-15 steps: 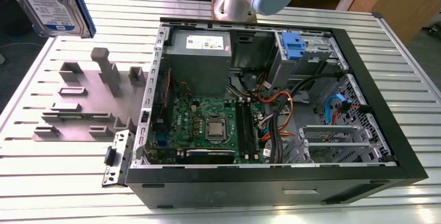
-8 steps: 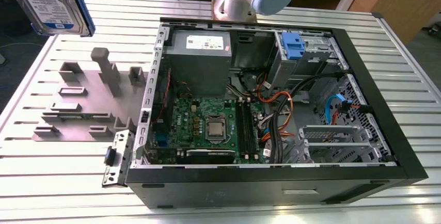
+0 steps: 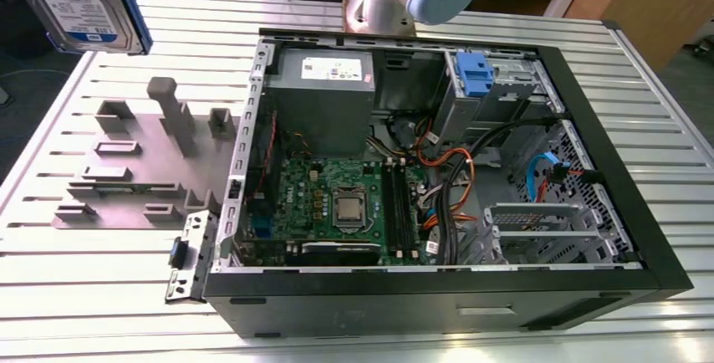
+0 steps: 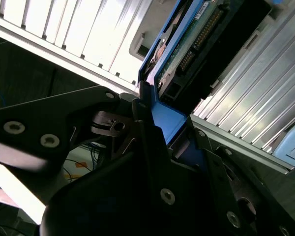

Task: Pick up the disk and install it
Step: 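Pick up the disk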

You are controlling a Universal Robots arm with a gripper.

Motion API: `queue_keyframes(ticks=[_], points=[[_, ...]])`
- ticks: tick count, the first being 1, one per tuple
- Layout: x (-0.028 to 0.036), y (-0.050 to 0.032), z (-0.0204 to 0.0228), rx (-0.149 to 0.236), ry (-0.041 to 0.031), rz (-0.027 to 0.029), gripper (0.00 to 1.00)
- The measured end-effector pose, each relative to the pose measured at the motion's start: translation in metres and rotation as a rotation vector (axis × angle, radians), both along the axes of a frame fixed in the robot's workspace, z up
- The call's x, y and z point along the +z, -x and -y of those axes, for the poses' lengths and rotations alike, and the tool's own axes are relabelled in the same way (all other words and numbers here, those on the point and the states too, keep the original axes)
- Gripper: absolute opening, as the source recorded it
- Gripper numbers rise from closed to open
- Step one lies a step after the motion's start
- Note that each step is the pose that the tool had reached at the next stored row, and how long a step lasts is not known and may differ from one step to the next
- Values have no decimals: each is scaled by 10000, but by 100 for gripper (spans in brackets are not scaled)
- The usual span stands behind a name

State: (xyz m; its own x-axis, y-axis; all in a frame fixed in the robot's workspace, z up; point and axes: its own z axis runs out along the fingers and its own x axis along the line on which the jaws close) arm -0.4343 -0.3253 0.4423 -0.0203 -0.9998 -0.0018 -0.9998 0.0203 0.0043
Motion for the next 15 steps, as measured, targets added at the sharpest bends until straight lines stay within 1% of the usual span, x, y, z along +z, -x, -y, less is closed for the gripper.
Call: queue_keyframes(ticks=[9, 15], points=[[113, 0, 0, 0, -1, 0, 36], [175, 0, 0, 0, 0, 0, 36]])
